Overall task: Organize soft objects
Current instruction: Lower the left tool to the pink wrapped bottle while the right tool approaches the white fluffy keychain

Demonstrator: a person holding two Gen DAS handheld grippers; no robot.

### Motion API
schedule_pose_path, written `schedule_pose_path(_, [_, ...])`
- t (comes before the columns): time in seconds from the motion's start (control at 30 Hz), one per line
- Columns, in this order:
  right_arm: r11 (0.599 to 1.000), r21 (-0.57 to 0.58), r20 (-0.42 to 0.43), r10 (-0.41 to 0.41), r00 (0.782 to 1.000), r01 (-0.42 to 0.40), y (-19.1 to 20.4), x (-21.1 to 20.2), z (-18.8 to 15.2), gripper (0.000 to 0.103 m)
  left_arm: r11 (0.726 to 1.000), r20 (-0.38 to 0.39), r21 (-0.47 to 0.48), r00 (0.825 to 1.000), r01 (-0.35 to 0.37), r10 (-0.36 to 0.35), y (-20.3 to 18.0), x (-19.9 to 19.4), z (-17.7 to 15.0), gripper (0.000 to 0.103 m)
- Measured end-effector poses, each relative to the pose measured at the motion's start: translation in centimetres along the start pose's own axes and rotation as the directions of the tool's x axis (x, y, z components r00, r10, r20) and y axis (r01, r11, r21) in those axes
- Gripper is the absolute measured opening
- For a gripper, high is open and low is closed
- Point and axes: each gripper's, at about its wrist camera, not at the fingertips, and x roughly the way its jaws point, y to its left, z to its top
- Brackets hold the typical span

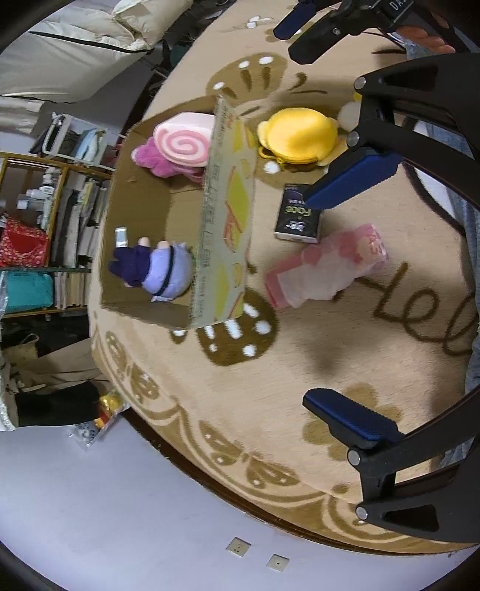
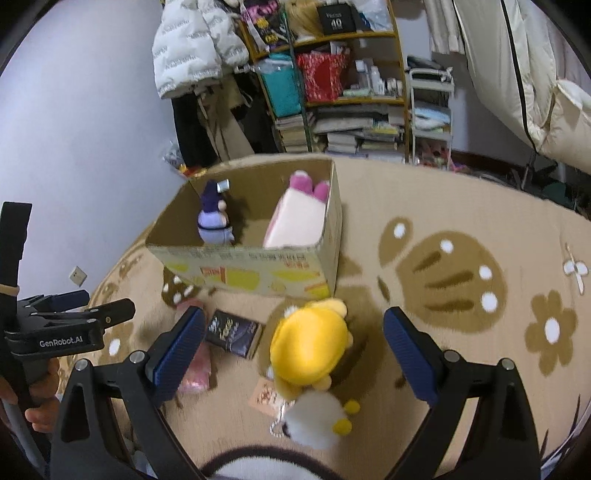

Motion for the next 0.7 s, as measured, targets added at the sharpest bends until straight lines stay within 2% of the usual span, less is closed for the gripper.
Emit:
schedule_pose_path(0.3, [0.999,0.023,-0.151,-0.026,0.988,0.029,-0.5,2.8,-1.6,0.101,1.000,-0.115,0.000,0.993,0.016,-0.016,-0.7,3.1,-0.4,0.097])
schedule_pose_path(0.5, [0.998,0.054,-0.245,-0.031,0.969,0.045,-1.2,4.7,-2.4,0.100,1.000,-0.188,0.008,0.982,-0.029,0.030,-0.8,5.5,-0.6,0.097])
schedule_pose_path(0.7, [0.997,0.064,-0.303,-0.028,0.952,0.049,-1.6,6.0,-3.0,0.100,1.000,-0.243,0.006,0.970,-0.012,0.013,-1.0,7.5,-0.6,0.097])
